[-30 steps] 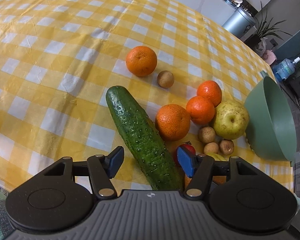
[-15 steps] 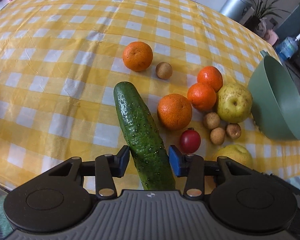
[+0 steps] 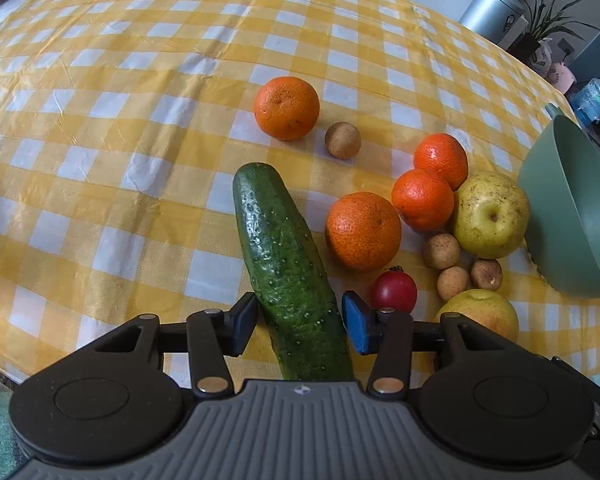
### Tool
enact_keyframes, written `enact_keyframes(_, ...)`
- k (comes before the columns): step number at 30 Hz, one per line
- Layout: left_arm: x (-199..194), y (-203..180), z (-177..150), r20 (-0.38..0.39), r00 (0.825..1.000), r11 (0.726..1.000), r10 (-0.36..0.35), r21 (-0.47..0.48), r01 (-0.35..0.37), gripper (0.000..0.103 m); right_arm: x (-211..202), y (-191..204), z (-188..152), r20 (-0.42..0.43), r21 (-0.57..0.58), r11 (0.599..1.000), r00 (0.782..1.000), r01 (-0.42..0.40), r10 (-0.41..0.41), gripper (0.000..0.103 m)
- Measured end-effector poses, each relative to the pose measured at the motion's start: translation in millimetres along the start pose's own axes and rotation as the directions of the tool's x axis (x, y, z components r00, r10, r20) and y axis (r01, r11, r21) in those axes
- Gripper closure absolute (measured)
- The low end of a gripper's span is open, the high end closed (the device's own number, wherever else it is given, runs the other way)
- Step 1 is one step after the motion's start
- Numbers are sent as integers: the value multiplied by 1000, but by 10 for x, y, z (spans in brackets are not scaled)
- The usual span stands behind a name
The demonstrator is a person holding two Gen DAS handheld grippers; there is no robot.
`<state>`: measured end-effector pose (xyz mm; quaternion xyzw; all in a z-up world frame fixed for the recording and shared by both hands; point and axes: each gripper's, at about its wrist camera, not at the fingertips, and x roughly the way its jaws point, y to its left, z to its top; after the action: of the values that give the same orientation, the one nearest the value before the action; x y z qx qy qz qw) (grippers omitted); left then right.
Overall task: Organize fruits
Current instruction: 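Grasp the cucumber with the left tool while the right tool grasps the large mango, then carry cucumber and mango into the green colander and open both tools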
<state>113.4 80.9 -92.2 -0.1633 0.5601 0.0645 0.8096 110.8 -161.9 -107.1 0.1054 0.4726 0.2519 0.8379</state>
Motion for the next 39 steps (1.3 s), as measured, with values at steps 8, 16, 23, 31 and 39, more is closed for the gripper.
enact_keyframes(8,-32,-15,-58,39,999,1000,-3,14,3,54,17,7,-16,2,-5,1000,1000,-8,8,41)
enact_keyframes(16,-218,-68,-120,96,995,999,-7,48,3,57,-72,2,-60,22,-13,1000,1000,-16,16,41)
enact_keyframes(23,-436,-128,-224,136,991,998,-7,68,-3,59,-192,27,-115,53,-34,999,999,-12,14,41)
enact_keyframes(31,-719,-219,-332,195,981,995,-20,100,0,59,-403,38,-147,100,-51,998,995,-25,30,41)
enact_keyframes(39,-1009,-567,-311,231,971,977,-55,215,4,59,-655,26,18,91,-135,991,996,23,-11,41)
